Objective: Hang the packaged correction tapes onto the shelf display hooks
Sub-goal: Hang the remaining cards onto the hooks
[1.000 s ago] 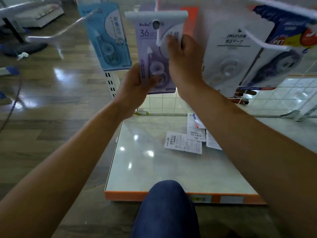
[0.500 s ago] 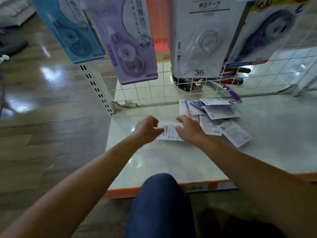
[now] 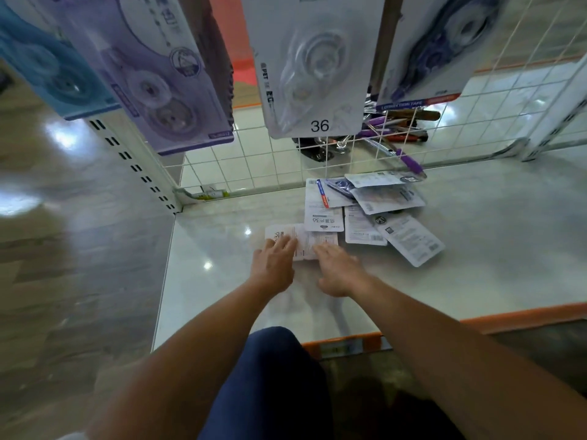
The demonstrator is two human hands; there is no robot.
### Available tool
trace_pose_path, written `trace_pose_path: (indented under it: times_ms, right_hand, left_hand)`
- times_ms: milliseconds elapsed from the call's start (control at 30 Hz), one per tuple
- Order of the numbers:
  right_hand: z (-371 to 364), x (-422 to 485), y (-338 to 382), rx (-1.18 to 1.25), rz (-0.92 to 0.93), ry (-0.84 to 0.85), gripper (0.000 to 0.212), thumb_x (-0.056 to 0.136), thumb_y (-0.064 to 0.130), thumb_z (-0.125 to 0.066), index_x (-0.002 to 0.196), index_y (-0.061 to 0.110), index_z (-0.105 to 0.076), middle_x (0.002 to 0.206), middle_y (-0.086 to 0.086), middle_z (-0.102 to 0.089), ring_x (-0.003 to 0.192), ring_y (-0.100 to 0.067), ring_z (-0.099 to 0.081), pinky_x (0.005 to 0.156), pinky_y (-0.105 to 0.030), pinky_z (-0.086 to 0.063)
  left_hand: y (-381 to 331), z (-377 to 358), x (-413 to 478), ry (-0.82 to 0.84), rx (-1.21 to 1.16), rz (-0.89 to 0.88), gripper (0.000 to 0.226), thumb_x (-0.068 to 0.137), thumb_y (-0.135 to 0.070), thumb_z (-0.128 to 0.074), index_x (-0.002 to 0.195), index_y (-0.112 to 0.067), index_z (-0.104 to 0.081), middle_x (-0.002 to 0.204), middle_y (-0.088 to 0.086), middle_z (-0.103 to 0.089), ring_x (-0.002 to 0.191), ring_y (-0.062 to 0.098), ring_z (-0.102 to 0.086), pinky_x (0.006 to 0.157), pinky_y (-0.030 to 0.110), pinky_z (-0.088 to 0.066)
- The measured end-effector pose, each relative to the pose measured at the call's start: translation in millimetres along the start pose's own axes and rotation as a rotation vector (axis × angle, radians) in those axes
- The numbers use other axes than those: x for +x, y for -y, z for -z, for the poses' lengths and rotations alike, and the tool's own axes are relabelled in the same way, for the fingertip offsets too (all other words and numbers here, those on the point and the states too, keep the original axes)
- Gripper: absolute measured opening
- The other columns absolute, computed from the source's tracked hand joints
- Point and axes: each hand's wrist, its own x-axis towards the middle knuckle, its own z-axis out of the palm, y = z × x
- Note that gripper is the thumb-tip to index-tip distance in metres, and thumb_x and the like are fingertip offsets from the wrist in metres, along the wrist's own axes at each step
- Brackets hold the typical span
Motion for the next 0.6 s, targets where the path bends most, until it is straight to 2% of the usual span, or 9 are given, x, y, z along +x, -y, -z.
trace_pose_path:
  times_ms: [100,200,267,333,400,500,567,600]
  right_hand:
    - [-2,-2,1,-0.05,0.01,-0.017,0.072,0.091,0.017,-0.048,0.151,0.016,-0.01,0.159,-0.002,-0.011,0.146,-0.02,-0.007,0.114,-0.051,-0.021]
    - [-3,-2,0,-0.057,0.017,-0.018,0.07,0.09,0.016,-0.048,0.15,0.016,-0.013,0.157,-0.003,-0.017,0.145,-0.021,-0.012,0.113,-0.05,-0.022]
    - [-3,-2,-1,-0.047,0.009,-0.019,0.07,0.089,0.017,-0.049,0.15,0.017,-0.014,0.155,-0.003,-0.019,0.143,-0.022,-0.015,0.111,-0.049,-0.024]
    - [-4,1,-3,-0.038,-0.01,-0.043,0.072,0.088,0.017,-0.051,0.149,0.016,-0.014,0.153,-0.004,-0.023,0.141,-0.024,-0.02,0.11,-0.049,-0.027]
    - [-2,4,-5,-0.063,-0.022,-0.076,0.075,0.087,0.023,-0.056,0.149,0.018,-0.014,0.149,-0.007,-0.026,0.138,-0.026,-0.024,0.107,-0.048,-0.031]
    - [-3,5,-4,-0.145,-0.009,-0.153,0.067,0.084,0.033,-0.062,0.142,0.021,-0.03,0.139,-0.008,-0.033,0.13,-0.027,-0.031,0.103,-0.044,-0.034]
    - [-8,3,3,-0.179,0.031,-0.241,0.05,0.087,0.029,-0.059,0.132,0.016,-0.04,0.135,-0.006,-0.037,0.127,-0.026,-0.036,0.1,-0.04,-0.035]
    - [-11,0,6,-0.195,0.055,-0.282,0.042,0.09,0.024,-0.055,0.129,0.015,-0.043,0.132,-0.006,-0.041,0.124,-0.026,-0.04,0.097,-0.039,-0.037]
  left_hand:
    - [12,0,-3,-0.062,-0.003,-0.026,0.055,0.09,-0.025,-0.06,0.14,-0.027,-0.04,0.148,0.0,-0.036,0.138,0.026,-0.028,0.107,0.041,-0.031]
    - [16,3,-2,0.026,-0.141,0.066,0.057,0.086,-0.023,-0.068,0.137,-0.031,-0.043,0.157,0.014,-0.01,0.142,0.039,-0.021,0.111,0.048,-0.035]
    - [13,7,0,0.068,-0.256,0.105,0.062,0.082,-0.018,-0.071,0.136,-0.029,-0.043,0.156,0.022,-0.005,0.14,0.043,-0.023,0.111,0.046,-0.035]
    - [10,13,0,0.047,-0.396,0.123,0.066,0.077,-0.012,-0.072,0.136,-0.023,-0.046,0.15,0.024,-0.02,0.136,0.04,-0.031,0.111,0.036,-0.034]
    - [8,19,-5,0.021,-0.509,0.137,0.065,0.075,-0.007,-0.072,0.135,-0.016,-0.049,0.138,0.019,-0.039,0.125,0.033,-0.045,0.101,0.026,-0.037]
    - [0,29,-19,0.045,-0.632,0.107,0.061,0.076,-0.003,-0.073,0.133,-0.009,-0.051,0.123,0.015,-0.058,0.103,0.026,-0.061,0.09,0.028,-0.049]
    - [-8,36,-31,0.105,-0.798,0.119,0.054,0.077,0.005,-0.069,0.129,-0.003,-0.054,0.106,0.008,-0.065,0.089,0.023,-0.066,0.081,0.029,-0.056]
    - [-11,38,-36,0.132,-0.871,0.141,0.054,0.078,0.007,-0.068,0.128,-0.002,-0.054,0.099,0.005,-0.065,0.089,0.022,-0.066,0.081,0.029,-0.056]
